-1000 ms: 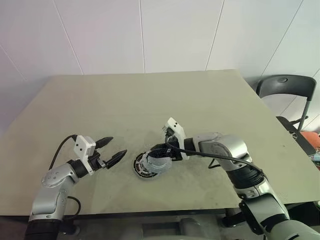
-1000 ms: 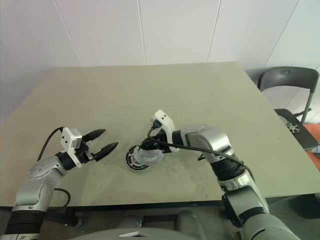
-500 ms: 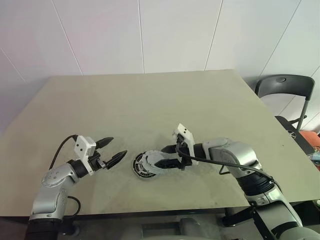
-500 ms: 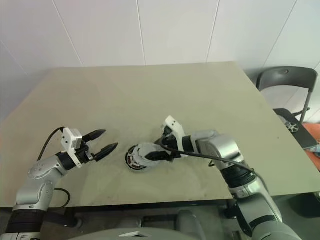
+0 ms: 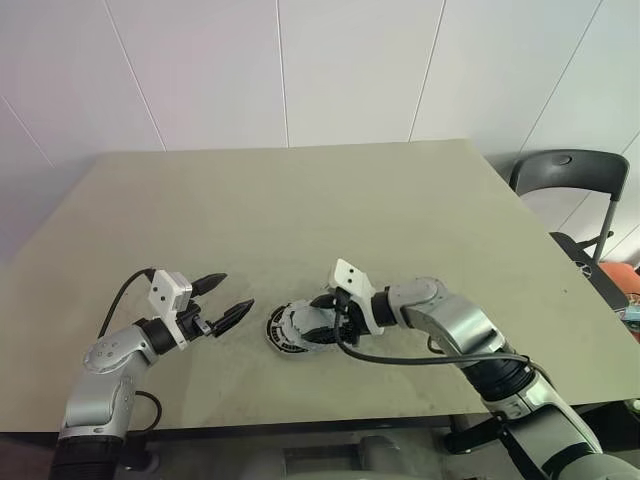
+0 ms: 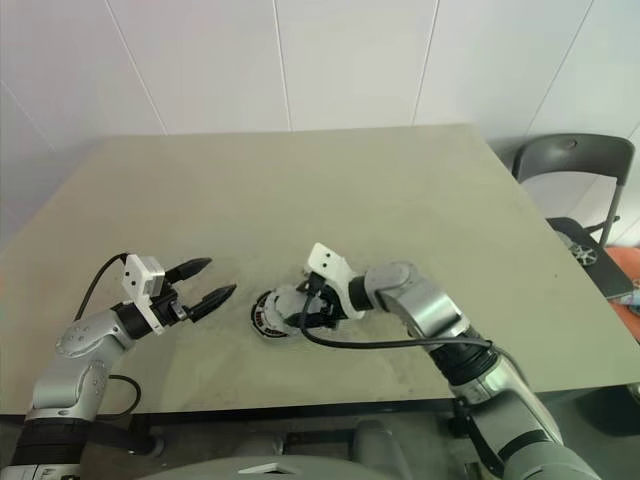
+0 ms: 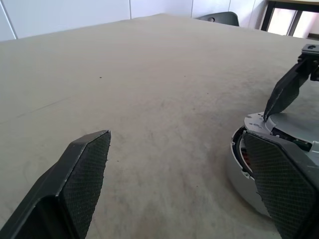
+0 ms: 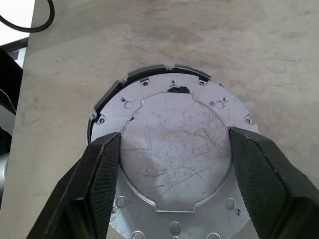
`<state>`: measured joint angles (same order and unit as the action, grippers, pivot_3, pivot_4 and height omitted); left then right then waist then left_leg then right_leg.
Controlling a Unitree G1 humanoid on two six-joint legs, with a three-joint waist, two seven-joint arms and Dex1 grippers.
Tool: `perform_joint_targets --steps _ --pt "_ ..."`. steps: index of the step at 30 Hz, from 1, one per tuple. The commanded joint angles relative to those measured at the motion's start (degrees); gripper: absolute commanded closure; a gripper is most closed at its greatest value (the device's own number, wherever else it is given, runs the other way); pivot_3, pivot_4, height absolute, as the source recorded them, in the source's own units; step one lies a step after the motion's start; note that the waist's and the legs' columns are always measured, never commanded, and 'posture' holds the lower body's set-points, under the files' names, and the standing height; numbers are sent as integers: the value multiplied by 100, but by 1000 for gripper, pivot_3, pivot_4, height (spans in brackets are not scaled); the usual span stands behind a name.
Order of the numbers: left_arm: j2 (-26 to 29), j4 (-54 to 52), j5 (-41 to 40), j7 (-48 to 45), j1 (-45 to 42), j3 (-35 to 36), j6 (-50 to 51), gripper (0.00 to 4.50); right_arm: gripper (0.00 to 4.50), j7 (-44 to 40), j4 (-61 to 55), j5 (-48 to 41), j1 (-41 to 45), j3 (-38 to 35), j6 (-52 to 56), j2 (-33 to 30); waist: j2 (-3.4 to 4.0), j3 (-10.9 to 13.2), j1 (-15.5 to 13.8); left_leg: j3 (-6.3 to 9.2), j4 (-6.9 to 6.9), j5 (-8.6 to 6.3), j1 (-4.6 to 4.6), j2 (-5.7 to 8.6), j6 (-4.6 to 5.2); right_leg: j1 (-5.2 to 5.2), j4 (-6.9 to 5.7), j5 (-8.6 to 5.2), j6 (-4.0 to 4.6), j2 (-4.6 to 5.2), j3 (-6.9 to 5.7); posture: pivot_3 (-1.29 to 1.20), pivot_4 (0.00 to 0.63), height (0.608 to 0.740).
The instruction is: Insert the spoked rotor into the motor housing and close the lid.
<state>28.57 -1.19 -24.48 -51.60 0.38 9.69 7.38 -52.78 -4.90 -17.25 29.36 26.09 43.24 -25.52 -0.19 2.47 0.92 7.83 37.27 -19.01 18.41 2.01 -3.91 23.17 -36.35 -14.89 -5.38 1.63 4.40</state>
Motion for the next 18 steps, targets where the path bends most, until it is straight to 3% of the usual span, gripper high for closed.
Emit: perform_joint_targets --steps 1,8,16,18 --pt "61 -205 -37 37 -26 49 -20 0 1482 -226 8 -349 -80 -189 307 84 0 0 -2 0 0 0 -1 0 0 -1 0 0 0 0 0 0 0 740" --pt "82 -193 -36 34 -35 38 -25 0 1482 176 56 -509 31 -626 532 488 0 0 15 1 -5 0 1 -1 0 5 -1 0 0 -1 0 0 0 740" --pt "98 -98 -25 -23 -21 54 -78 0 1482 404 -164 618 341 356 298 129 0 0 22 -1 1 1 -6 -2 -1 -2 -3 0 0 -4 0 0 0 740" --pt "91 -93 -19 -27 -10 55 -84 0 1482 490 -223 567 443 304 562 239 -1 0 21 -1 4 2 -7 -3 -2 -2 -5 1 1 -5 0 0 0 740"
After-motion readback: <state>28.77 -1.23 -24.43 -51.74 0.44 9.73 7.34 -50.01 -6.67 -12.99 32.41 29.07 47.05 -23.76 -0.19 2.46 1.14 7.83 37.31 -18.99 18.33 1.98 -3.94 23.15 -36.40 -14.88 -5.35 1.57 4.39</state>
